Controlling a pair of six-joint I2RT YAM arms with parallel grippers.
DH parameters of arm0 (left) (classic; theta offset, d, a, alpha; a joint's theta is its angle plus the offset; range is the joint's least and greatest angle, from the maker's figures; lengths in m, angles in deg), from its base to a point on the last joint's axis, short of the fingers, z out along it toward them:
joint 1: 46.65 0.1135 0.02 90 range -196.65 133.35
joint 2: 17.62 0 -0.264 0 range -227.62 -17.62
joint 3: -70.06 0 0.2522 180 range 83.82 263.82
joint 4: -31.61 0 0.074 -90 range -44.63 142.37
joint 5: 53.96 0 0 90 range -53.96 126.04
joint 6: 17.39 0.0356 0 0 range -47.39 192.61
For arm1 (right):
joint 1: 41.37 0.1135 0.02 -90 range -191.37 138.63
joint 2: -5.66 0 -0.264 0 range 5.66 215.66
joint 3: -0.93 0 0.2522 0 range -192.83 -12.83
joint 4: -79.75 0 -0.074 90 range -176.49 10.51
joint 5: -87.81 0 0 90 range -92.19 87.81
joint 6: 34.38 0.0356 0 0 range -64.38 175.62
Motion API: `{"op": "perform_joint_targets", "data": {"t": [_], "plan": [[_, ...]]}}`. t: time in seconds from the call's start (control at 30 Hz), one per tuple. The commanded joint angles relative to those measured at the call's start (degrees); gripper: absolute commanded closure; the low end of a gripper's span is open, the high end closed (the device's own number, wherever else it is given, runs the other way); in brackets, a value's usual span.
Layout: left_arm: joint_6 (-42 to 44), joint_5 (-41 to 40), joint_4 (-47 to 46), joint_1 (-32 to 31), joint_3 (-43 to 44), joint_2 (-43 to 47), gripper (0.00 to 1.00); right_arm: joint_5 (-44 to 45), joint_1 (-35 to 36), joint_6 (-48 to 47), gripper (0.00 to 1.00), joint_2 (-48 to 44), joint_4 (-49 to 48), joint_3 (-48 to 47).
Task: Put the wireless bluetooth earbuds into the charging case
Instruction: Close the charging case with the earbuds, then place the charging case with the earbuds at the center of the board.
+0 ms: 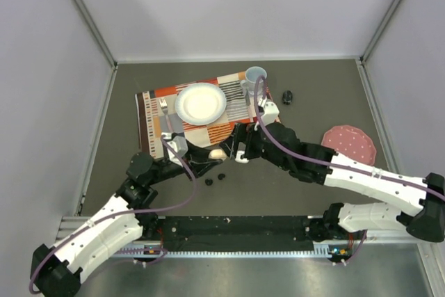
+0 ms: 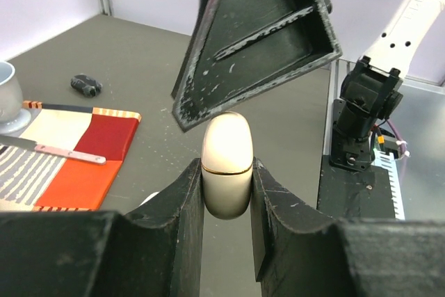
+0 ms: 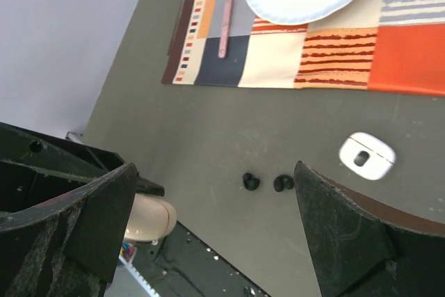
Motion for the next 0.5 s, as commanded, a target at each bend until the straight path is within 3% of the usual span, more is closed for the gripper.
{"op": "perform_joint_targets", "data": {"t": [0.0,0.17,0.3,0.47], "plan": [[-1.8,-2.02,-4.01,0.13,3.68,-2.86,1.0,11.71,-0.18,-1.2,0.05,-5.08,3.32,0.74],[-8.21,-1.24,-3.13,0.12,7.55,-13.13,1.0,28.97,-0.79,3.63,0.04,-12.29,9.39,3.55],[-13.4,-0.79,-7.87,-1.54,12.2,-26.03,1.0,31.63,-3.78,7.41,0.03,-20.89,12.37,7.85],[-15.95,-3.43,-10.32,-7.95,20.64,-40.81,1.0,30.24,-10.79,10.93,0.03,-25.3,19.32,8.83]]}}
